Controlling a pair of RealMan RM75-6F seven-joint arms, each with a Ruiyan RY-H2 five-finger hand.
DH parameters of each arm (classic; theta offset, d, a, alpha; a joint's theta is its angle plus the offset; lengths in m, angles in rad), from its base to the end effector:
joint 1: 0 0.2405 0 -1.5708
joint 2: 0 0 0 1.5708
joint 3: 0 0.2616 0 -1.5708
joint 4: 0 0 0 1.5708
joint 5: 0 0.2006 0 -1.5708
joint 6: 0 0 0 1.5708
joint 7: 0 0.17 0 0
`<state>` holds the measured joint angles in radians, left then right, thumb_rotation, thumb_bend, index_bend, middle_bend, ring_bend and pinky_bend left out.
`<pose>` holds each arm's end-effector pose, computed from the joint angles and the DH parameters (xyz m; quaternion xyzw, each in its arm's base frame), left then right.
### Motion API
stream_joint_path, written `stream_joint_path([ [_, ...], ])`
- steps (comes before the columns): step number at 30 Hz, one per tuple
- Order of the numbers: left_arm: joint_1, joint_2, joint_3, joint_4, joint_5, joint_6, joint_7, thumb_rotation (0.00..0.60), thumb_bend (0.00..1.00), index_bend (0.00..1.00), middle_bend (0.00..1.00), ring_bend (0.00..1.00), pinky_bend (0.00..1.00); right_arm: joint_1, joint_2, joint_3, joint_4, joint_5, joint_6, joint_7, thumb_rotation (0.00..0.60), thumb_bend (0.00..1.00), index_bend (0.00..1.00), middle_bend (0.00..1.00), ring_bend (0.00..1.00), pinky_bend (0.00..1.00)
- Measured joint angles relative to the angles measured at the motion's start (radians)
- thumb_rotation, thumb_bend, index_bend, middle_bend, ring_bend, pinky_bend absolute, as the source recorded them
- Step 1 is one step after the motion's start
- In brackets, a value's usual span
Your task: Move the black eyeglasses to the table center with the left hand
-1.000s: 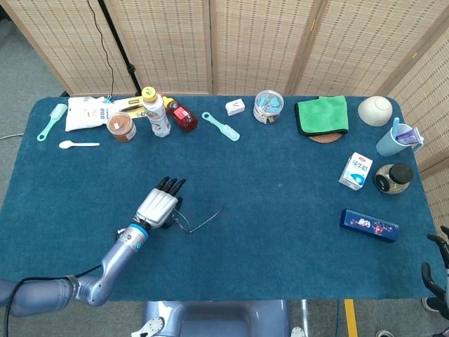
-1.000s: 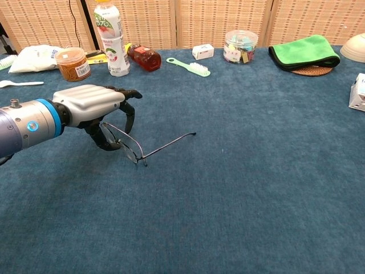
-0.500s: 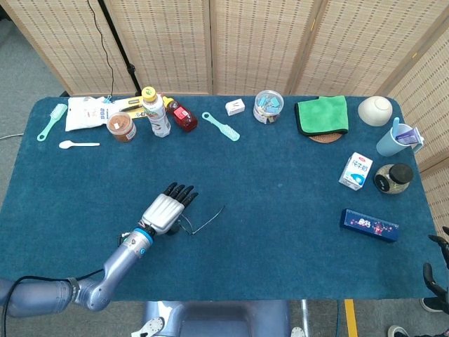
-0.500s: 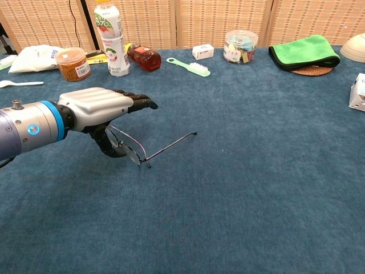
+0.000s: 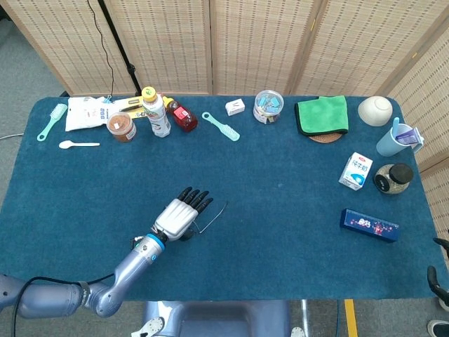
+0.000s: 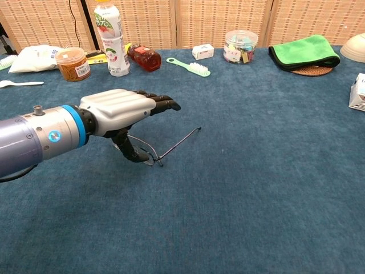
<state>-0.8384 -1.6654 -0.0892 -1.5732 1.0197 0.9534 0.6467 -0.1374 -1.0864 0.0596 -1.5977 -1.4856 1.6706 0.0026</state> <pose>-0.0965 0.3231 -0.0772 -0.8267 -0.3056 -0.3134 0.3535 -0.3422 -0.1336 0.2131 0.5184 -0.3766 0.3588 0.6787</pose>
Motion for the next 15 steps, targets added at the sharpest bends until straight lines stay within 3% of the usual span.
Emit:
stream_joint_path([
  [15, -0.092, -0.142, -0.099, 0.087, -0.114, -0.007, 0.058, 0.554, 0.23, 0.05, 0.0, 0.0, 0.0, -0.003, 0.0, 0.002, -0.002, 0.001, 0.001, -0.003, 0.6, 0.48, 0.24, 0.13, 0.13, 0.17],
])
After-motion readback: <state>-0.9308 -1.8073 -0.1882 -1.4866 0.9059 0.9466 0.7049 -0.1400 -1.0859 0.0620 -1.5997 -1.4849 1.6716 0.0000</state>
